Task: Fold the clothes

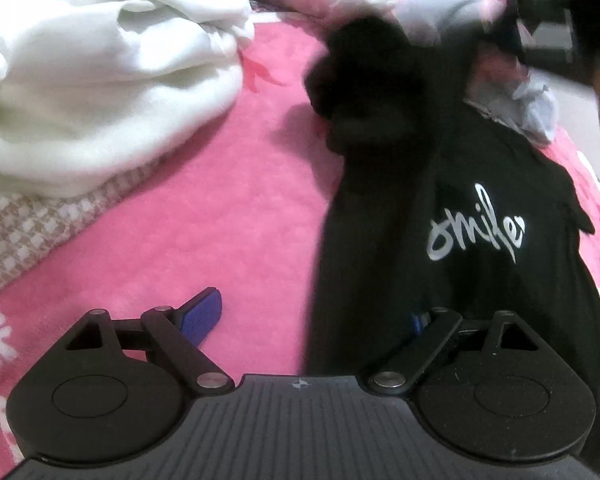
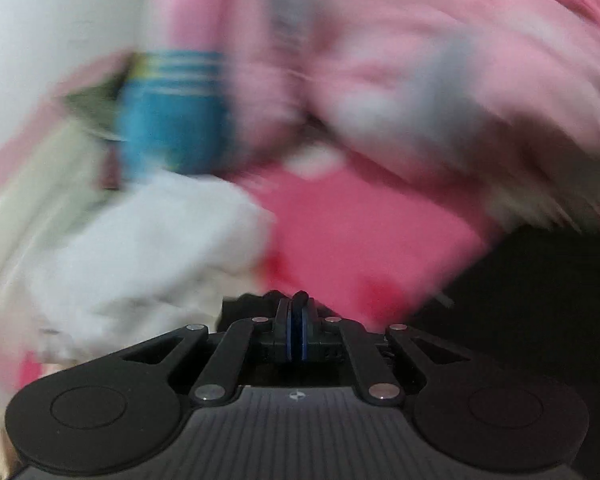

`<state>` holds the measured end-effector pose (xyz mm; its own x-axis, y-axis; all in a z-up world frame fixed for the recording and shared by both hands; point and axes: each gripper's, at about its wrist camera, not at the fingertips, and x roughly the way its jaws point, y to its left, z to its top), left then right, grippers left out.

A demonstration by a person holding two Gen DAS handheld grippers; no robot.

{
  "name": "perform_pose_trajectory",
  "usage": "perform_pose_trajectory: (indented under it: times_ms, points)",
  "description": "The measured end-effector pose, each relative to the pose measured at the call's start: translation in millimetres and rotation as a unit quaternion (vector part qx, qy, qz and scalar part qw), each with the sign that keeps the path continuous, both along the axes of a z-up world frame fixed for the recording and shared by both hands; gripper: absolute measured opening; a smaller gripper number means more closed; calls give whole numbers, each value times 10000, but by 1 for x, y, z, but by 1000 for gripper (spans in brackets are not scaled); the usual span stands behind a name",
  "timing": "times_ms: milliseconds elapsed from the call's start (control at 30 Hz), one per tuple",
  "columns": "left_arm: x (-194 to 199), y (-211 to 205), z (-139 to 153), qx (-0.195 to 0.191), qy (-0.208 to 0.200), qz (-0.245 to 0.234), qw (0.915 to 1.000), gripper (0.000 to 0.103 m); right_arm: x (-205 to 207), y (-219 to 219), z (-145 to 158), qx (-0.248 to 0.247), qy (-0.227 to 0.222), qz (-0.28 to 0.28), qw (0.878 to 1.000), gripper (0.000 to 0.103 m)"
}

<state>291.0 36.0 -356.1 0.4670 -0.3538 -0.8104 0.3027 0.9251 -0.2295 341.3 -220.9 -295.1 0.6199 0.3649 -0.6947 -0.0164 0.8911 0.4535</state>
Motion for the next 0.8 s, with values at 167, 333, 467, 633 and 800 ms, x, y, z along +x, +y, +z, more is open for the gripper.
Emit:
perform_pose_trajectory:
  times_ms: [167,333,467,633,800]
  points:
    - [-1,11,7,-149,-37,65,9999,88,-26,-32,-20,-287,556,-1438,9876,8]
    - [0,43,32,-715,-584,787,9926,89,-20,19,16,-573,-754,-658,9933,15]
    - [27,57,30,-540,-773,1209,9882,85,34,95,-12,-710,-120,1207,9901,23]
    - [70,81,12,-424,-820,1824,9789,74,93,184,-62,-1371,345,2594,9554,23]
    - [84,91,10,-378,-1059,1967,9740,64,120,229,-72,-1594,296,3184,9340,20]
